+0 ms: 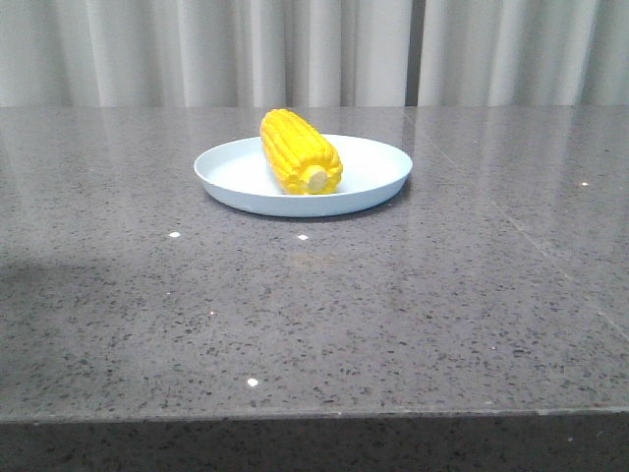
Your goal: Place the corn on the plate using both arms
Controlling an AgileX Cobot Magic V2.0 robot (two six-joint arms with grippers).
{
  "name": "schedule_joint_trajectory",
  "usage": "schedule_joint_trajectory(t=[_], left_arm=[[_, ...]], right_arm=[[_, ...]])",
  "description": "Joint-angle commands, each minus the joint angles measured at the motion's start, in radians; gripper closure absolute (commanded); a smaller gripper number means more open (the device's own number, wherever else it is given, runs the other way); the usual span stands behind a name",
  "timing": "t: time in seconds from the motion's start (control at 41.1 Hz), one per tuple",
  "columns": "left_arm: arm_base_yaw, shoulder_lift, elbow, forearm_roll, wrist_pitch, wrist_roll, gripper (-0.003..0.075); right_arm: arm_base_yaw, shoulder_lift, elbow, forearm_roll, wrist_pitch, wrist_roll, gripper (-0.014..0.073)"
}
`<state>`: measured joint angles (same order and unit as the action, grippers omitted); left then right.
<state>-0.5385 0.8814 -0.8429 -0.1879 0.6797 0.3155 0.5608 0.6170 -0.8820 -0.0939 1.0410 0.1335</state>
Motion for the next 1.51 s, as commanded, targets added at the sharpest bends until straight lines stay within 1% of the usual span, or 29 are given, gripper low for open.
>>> schedule_joint_trajectory(t=[0.0, 0.413, 0.511, 0.657, 0.754, 0.851, 0.997, 1.046, 1.143, 1.24, 1.313, 1.386, 1.459, 1.484], left_arm=[[-0.008, -0.004, -0.027, -0.018, -0.068, -0.011, 0.0741], [-0.012, -0.019, -0.019, -0.018, -0.074, -0.011, 0.0741], [0.036, -0.078, 0.011, 0.083, -0.112, -0.004, 0.0741], [0.194, -0.268, 0.164, 0.121, -0.267, -0.004, 0.0741], [0.308, -0.413, 0.315, 0.121, -0.402, -0.004, 0.0741], [0.413, -0.556, 0.456, 0.121, -0.495, -0.004, 0.0741], [0.511, -0.757, 0.653, 0.074, -0.629, -0.004, 0.0741], [0.531, -0.812, 0.709, 0.048, -0.648, -0.004, 0.0741], [0.554, -0.898, 0.774, 0.004, -0.653, -0.004, 0.0741], [0.557, -0.905, 0.806, 0.002, -0.69, -0.016, 0.0741], [0.55, -0.908, 0.813, 0.076, -0.685, -0.113, 0.0741], [0.537, -0.908, 0.825, 0.188, -0.7, -0.231, 0.0741], [0.53, -0.908, 0.855, 0.188, -0.751, -0.236, 0.0741], [0.53, -0.908, 0.855, 0.188, -0.737, -0.236, 0.0741]], right_arm=[[-0.001, 0.002, -0.023, -0.01, -0.051, -0.009, 0.0662], [-0.001, 0.002, -0.023, -0.01, -0.051, -0.009, 0.0662], [-0.001, 0.002, -0.023, -0.01, -0.05, -0.009, 0.0662], [-0.001, 0.002, -0.023, -0.01, -0.05, -0.009, 0.0662], [-0.001, 0.002, -0.023, -0.01, -0.05, -0.009, 0.0662], [-0.001, 0.002, -0.023, -0.01, -0.05, -0.009, 0.0662], [-0.001, 0.002, -0.023, -0.01, -0.05, -0.009, 0.0662], [-0.001, 0.002, -0.023, -0.01, -0.05, -0.009, 0.0662], [-0.001, 0.002, -0.023, -0.01, -0.05, -0.009, 0.0662], [-0.001, 0.002, -0.023, -0.01, -0.048, -0.009, 0.0662], [-0.001, 0.002, -0.023, -0.01, -0.05, -0.009, 0.0662], [-0.001, 0.002, -0.023, -0.01, -0.051, -0.009, 0.0662], [-0.001, 0.002, -0.023, -0.01, -0.05, -0.009, 0.0662], [-0.001, 0.002, -0.023, -0.01, -0.05, -0.009, 0.0662]])
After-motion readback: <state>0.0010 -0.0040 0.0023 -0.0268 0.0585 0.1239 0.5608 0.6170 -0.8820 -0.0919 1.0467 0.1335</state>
